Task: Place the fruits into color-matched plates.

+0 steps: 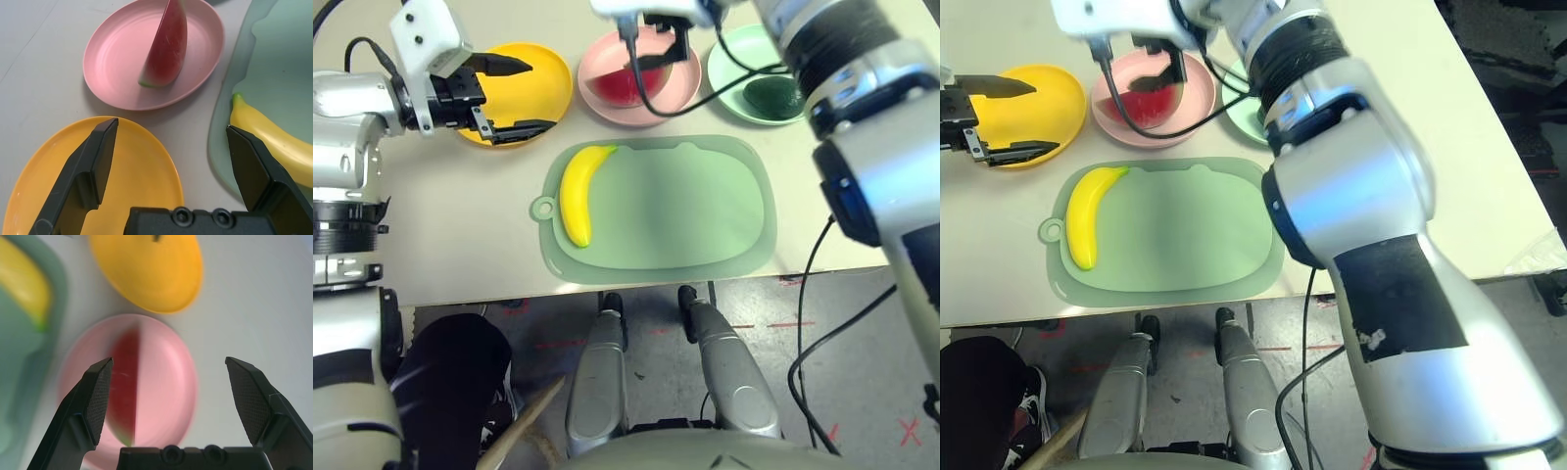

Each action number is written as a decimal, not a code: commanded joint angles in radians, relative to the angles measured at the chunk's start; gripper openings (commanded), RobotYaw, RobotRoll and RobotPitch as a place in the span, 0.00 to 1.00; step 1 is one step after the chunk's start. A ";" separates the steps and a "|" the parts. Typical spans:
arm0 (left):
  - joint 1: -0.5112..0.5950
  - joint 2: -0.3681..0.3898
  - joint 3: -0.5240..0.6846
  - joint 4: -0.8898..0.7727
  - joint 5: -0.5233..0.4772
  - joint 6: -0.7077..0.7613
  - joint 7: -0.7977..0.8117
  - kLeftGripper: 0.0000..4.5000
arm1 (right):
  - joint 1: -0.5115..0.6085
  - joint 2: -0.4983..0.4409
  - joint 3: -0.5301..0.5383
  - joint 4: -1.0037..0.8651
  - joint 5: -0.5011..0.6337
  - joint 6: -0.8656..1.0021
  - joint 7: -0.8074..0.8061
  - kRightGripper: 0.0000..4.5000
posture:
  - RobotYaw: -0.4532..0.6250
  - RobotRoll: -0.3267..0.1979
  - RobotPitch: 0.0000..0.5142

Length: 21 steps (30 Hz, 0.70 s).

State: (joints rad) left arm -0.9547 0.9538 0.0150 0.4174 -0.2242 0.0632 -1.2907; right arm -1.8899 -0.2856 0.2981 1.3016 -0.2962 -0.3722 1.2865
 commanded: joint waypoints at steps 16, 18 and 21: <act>-0.142 0.126 -0.436 0.042 -0.169 -0.635 -0.324 1.00 | 0.843 -0.252 -0.355 -1.290 0.856 1.262 0.038 1.00 | 0.37 0.62 0.86; -0.203 0.154 -0.571 0.060 -0.210 -0.758 -0.324 1.00 | 1.022 -0.254 -0.362 -1.393 0.848 1.179 0.010 1.00 | 0.37 0.62 0.87; -0.302 0.168 -0.736 0.105 -0.257 -0.887 -0.324 1.00 | 1.200 -0.245 -0.374 -1.467 0.835 1.056 -0.025 1.00 | 0.37 0.62 0.86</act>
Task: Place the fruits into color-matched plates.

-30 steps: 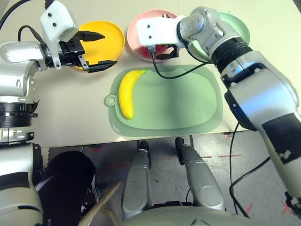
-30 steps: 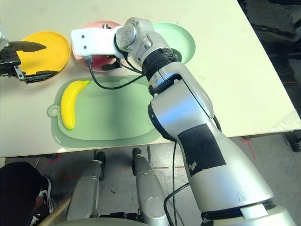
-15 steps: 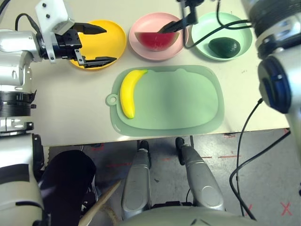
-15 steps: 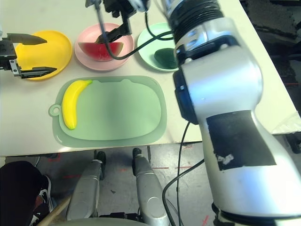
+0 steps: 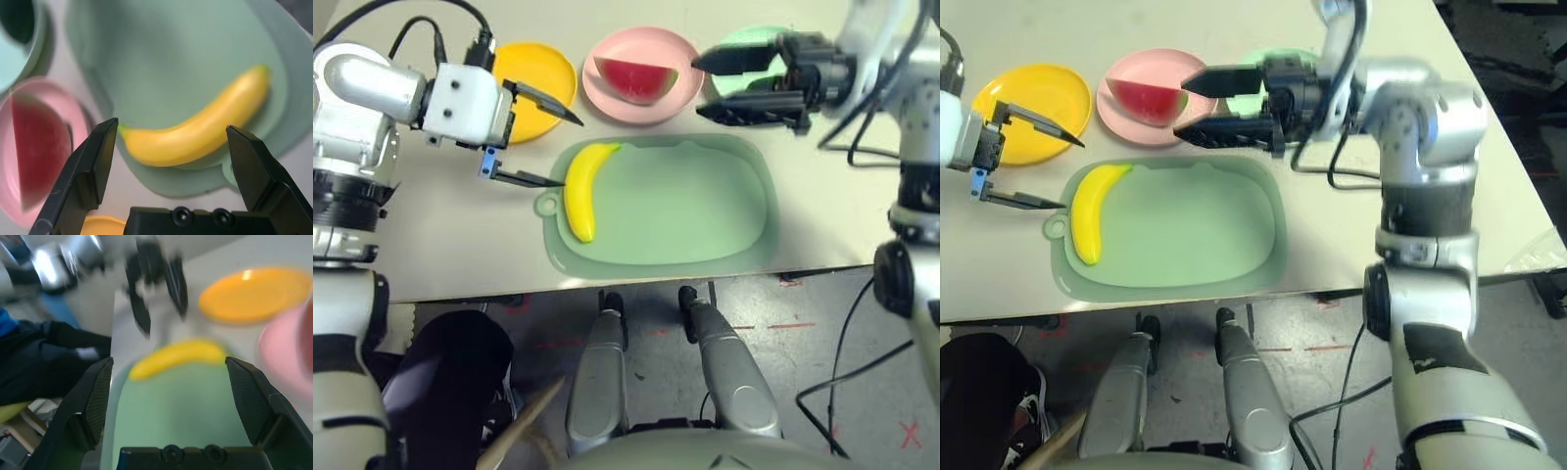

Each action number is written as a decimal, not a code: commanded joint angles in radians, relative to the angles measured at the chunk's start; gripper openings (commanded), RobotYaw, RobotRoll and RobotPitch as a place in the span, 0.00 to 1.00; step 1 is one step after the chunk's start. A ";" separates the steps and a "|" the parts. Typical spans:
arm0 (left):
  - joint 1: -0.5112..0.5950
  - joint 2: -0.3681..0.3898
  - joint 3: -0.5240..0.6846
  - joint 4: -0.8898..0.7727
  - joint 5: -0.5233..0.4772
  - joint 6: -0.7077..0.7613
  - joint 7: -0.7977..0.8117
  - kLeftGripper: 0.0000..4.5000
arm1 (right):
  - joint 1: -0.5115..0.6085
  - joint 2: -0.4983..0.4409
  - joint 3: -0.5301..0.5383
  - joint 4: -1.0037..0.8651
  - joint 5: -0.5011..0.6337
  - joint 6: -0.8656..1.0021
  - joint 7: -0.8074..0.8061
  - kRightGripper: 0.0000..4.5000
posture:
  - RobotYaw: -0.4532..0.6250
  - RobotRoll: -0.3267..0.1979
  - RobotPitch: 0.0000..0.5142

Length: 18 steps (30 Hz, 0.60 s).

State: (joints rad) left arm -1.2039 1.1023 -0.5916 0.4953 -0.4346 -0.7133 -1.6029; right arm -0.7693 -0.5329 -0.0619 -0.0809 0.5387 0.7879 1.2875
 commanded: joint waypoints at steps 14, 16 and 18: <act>-0.322 -0.091 -0.545 0.375 -0.043 -0.551 -0.011 1.00 | 0.374 0.091 0.006 0.003 -0.093 -0.697 -0.093 1.00 | 0.36 0.62 0.86; -0.324 -0.118 -0.550 0.406 -0.037 -0.571 -0.011 1.00 | 0.397 0.078 0.025 0.026 -0.145 -0.774 -0.102 1.00 | 0.35 0.62 0.85; -0.326 -0.140 -0.549 0.430 -0.031 -0.582 -0.011 1.00 | 0.412 0.074 0.033 0.032 -0.177 -0.814 -0.127 1.00 | 0.35 0.62 0.85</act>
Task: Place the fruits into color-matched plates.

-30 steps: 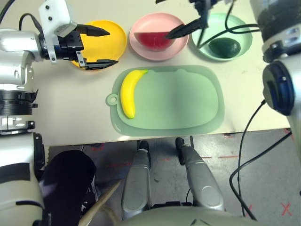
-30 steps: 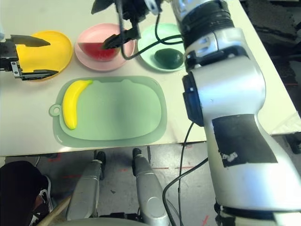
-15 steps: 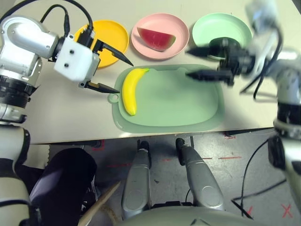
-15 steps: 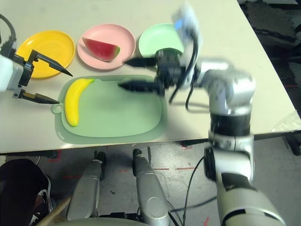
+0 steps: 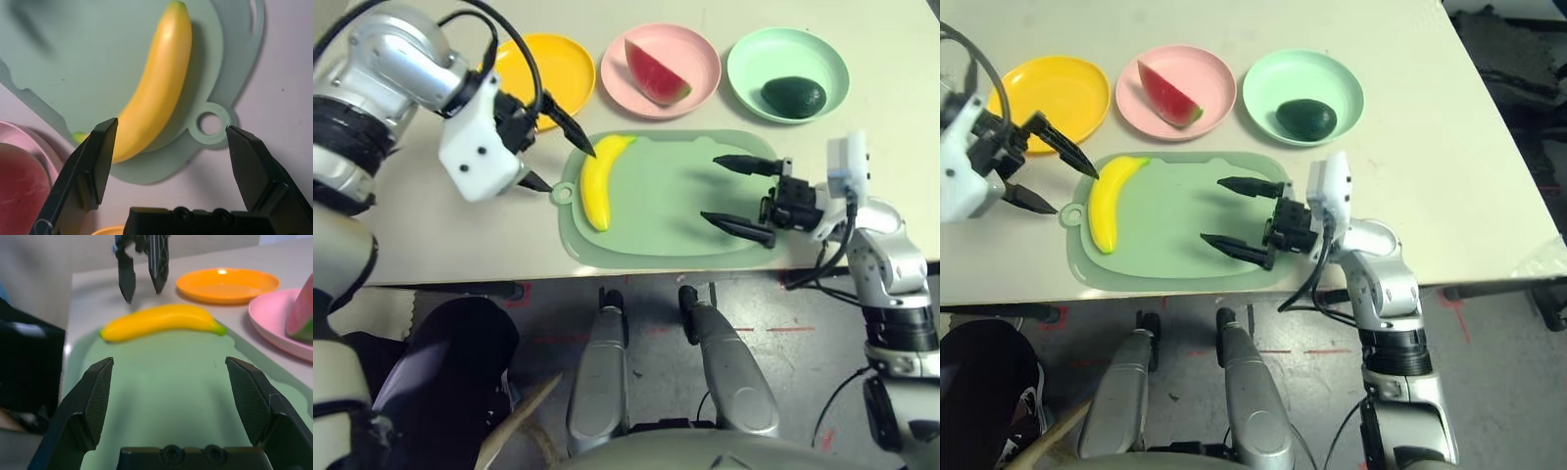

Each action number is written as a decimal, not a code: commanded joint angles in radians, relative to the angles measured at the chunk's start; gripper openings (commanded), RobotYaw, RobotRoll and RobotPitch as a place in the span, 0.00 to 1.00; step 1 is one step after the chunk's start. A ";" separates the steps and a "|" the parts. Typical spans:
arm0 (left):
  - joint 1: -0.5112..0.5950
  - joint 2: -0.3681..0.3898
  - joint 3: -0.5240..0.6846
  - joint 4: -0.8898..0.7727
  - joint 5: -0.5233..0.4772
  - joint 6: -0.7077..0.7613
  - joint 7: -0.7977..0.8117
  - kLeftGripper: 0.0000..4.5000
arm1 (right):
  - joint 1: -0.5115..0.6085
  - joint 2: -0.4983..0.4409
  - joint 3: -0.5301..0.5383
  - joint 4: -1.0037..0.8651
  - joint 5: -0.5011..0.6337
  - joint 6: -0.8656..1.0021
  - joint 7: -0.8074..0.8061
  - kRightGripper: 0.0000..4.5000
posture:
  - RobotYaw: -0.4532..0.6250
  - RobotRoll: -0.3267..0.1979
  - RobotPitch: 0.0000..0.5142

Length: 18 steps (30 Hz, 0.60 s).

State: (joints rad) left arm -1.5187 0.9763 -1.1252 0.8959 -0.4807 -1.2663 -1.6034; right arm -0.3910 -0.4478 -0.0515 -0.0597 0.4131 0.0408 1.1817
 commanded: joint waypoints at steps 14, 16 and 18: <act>-0.007 -0.089 -0.008 0.022 -0.043 0.178 -0.011 1.00 | 0.122 -0.026 0.077 -0.107 -0.055 -0.064 -0.125 1.00 | 0.33 0.62 0.81; -0.011 -0.091 -0.020 0.022 -0.031 0.180 -0.011 1.00 | 0.113 -0.035 0.073 -0.105 -0.049 -0.056 -0.131 1.00 | 0.33 0.62 0.81; -0.012 -0.092 -0.032 0.018 -0.026 0.183 -0.011 1.00 | 0.107 -0.041 0.073 -0.105 -0.045 -0.051 -0.136 1.00 | 0.33 0.62 0.79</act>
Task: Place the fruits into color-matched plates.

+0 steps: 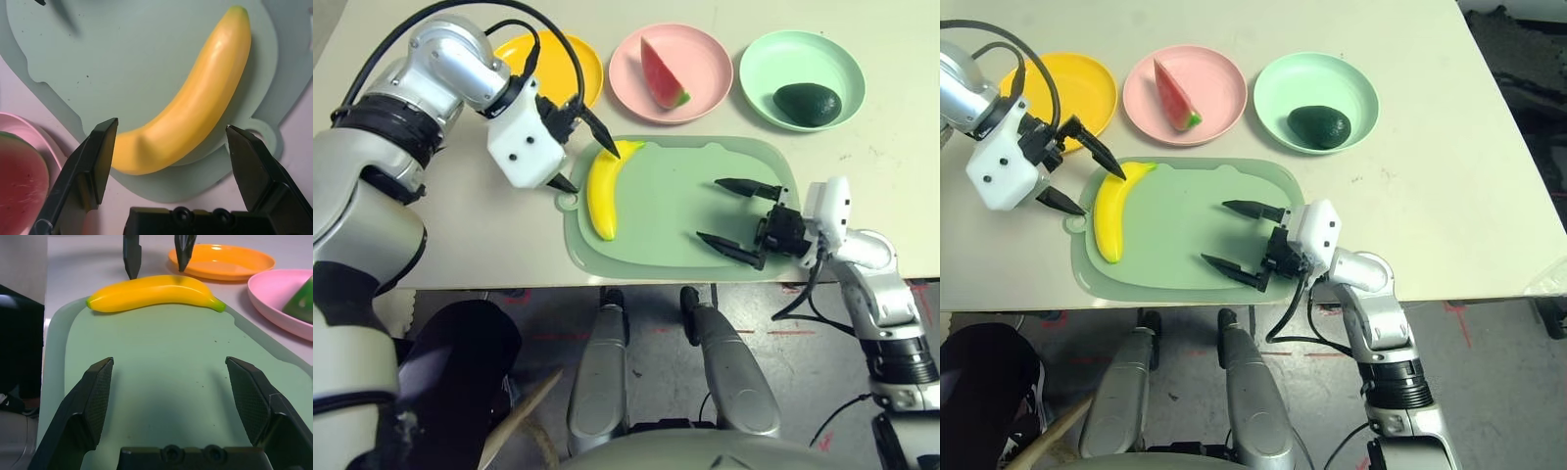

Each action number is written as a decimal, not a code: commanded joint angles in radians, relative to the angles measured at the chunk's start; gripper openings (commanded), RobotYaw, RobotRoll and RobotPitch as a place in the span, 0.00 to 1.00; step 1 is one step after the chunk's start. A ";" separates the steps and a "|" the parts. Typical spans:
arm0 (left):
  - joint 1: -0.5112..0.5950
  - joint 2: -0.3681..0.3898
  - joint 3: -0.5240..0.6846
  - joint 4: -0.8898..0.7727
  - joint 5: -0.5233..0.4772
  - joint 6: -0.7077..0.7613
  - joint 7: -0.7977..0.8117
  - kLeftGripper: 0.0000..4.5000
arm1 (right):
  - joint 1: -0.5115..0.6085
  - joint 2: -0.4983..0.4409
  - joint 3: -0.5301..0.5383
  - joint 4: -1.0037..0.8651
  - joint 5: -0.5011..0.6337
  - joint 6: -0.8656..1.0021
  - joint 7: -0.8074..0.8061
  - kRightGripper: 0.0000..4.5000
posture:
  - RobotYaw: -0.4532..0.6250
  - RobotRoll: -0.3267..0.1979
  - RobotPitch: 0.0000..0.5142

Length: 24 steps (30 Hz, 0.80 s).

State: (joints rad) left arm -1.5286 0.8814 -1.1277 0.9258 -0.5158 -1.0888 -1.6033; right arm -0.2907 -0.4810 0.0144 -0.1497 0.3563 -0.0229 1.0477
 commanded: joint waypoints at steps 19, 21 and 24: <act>-0.042 -0.077 -0.117 0.007 0.051 0.060 -0.011 1.00 | 0.003 -0.015 0.027 -0.095 0.036 0.072 -0.044 1.00 | 0.30 0.62 0.80; -0.044 -0.080 -0.124 0.008 0.063 0.060 -0.011 1.00 | 0.004 -0.017 0.025 -0.101 0.041 0.079 -0.047 1.00 | 0.30 0.62 0.80; -0.046 -0.088 -0.128 0.018 0.081 0.058 -0.011 1.00 | 0.004 -0.017 0.022 -0.104 0.046 0.084 -0.048 1.00 | 0.30 0.62 0.80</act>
State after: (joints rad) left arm -1.5654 0.7961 -1.2393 0.9401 -0.4543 -1.0298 -1.6035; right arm -0.3065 -0.4908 0.0260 -0.2294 0.3902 0.0509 0.9977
